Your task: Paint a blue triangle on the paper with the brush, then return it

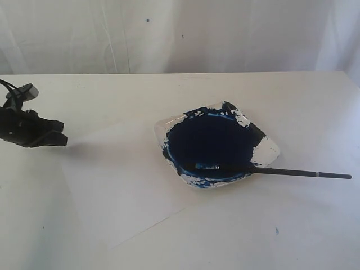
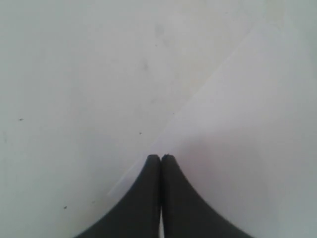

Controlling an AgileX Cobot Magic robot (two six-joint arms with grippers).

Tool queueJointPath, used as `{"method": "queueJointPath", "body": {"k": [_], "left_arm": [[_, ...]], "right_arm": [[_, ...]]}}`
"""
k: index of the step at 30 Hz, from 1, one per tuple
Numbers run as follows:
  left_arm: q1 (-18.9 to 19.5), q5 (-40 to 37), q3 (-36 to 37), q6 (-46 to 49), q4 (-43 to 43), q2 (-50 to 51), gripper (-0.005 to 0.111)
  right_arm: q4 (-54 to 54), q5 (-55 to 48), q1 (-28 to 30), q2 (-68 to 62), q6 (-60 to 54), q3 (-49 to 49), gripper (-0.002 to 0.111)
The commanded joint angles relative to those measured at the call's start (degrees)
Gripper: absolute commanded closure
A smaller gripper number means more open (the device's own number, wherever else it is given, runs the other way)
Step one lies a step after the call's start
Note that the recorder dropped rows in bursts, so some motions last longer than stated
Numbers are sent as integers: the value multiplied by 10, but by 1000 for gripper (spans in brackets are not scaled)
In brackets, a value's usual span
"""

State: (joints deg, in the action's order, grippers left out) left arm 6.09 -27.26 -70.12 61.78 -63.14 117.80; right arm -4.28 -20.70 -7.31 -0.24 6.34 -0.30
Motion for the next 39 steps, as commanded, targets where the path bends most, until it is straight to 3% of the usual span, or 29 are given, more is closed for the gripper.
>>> {"method": "queueJointPath", "body": {"k": [1,9,21,26,39], "left_arm": [[7,-18,3,-6,-9,-1,107],[7,-51,3,-4,-37,23,107],[7,-38,-4,-2,-45,28,107],[7,-114,-40,-2,-45,28,107],[7,-60,-13,-4,-28,28,107]], "right_arm": [[-2,6,-1,2,-1,3,108],[-2,6,-1,2,-1,3,108],[-2,6,-1,2,-1,3,108],[-2,6,-1,2,-1,3,108],[-2,6,-1,2,-1,3,108]]}}
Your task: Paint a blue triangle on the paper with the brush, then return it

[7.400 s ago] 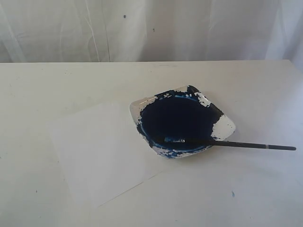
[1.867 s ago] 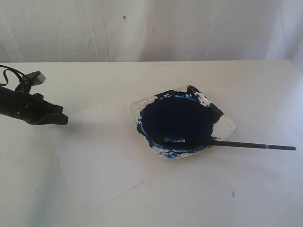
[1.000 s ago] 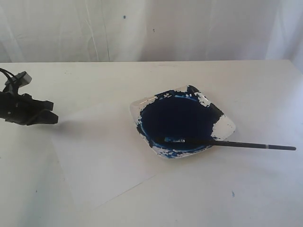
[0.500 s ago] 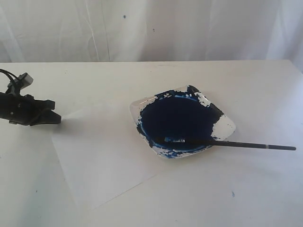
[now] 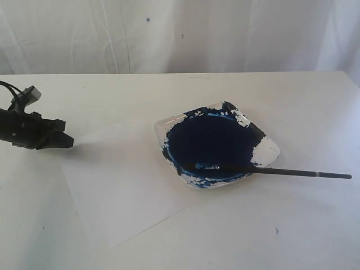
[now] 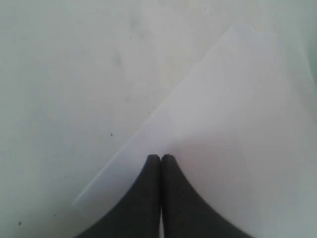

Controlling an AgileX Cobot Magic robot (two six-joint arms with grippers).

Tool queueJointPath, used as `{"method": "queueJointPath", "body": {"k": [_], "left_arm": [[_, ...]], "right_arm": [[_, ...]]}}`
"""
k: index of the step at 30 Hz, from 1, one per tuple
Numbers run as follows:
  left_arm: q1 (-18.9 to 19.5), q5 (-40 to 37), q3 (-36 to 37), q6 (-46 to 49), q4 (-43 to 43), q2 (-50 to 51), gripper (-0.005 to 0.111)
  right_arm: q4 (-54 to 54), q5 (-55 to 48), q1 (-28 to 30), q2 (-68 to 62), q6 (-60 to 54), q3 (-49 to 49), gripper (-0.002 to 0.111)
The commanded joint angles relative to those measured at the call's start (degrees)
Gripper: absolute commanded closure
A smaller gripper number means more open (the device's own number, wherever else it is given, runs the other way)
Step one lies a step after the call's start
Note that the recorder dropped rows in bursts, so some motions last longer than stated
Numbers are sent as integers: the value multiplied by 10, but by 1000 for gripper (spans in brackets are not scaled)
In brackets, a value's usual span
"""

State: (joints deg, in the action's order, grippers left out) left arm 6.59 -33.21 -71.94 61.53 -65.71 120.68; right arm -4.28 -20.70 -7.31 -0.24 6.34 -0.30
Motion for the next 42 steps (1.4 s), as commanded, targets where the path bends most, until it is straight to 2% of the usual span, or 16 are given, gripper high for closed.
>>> {"method": "queueJointPath", "body": {"k": [1,19,42], "left_arm": [[2,0,5,-1,-2,-1,107],[2,22,5,1,46,-1,107],[2,23,5,1,46,-1,107]], "right_arm": [[-2,6,-1,2,-1,3,108],[-2,6,-1,2,-1,3,108],[-2,6,-1,2,-1,3,108]]}}
